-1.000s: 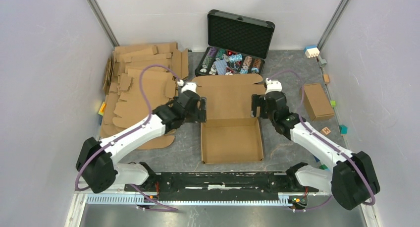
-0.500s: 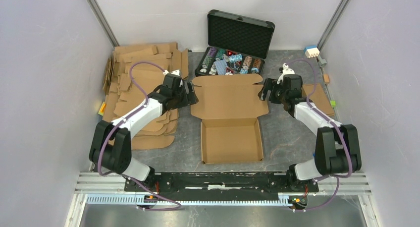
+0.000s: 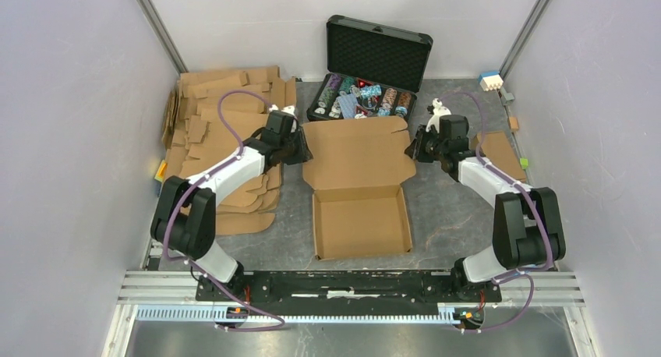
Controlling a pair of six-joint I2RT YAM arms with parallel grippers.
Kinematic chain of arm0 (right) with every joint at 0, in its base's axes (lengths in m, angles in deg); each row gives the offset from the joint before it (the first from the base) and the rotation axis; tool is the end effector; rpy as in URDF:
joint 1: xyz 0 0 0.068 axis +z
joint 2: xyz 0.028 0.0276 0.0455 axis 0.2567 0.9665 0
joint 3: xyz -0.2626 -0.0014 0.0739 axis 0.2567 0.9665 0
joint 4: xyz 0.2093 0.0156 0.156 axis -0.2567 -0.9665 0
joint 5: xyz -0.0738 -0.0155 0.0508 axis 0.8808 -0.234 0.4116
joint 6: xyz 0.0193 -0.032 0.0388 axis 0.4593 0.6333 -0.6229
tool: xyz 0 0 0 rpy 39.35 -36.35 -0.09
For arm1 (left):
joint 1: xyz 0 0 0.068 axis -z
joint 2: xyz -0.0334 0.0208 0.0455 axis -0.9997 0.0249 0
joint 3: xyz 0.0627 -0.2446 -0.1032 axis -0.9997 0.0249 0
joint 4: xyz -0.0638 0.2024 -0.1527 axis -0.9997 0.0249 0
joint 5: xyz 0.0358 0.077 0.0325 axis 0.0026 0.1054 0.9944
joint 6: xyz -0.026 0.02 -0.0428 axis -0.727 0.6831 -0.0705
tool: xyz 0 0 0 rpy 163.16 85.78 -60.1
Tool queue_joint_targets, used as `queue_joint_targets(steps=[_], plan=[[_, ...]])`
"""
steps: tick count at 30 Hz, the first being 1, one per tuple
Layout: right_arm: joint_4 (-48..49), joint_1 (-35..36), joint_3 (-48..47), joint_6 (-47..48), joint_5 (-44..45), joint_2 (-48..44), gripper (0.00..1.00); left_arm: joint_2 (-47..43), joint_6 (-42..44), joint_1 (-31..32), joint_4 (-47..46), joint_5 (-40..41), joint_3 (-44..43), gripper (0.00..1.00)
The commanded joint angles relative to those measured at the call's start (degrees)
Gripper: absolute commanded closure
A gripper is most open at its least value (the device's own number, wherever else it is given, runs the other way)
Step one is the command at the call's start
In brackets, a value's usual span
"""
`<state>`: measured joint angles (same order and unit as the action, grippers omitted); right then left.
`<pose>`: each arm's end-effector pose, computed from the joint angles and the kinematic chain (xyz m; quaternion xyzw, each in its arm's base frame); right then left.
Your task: Fold the paper box
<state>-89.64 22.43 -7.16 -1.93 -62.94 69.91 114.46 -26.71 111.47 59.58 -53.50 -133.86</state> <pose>0.3129 0.0514 0.2053 0.0313 0.8919 0.2232 0.3922 0.3142 -0.1362 0.2210 -0.0397 0.9262 -0.2053 0.3137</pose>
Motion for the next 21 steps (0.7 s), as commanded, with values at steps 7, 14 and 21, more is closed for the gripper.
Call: queue_joint_targets(steps=[7,14,21], plan=[[0.88,7.88,-2.68,4.55,11.39,-6.06,0.97,-0.21,11.42,14.16,5.98,24.62,-9.50,0.98],[10.68,13.22,3.79,5.83,21.76,-13.03,1.00,-6.08,12.88,17.76,-1.06,30.67,-4.16,0.98],[28.99,17.55,17.30,7.14,29.80,-20.68,1.00,-13.69,19.92,21.05,-21.13,34.45,9.82,0.98]])
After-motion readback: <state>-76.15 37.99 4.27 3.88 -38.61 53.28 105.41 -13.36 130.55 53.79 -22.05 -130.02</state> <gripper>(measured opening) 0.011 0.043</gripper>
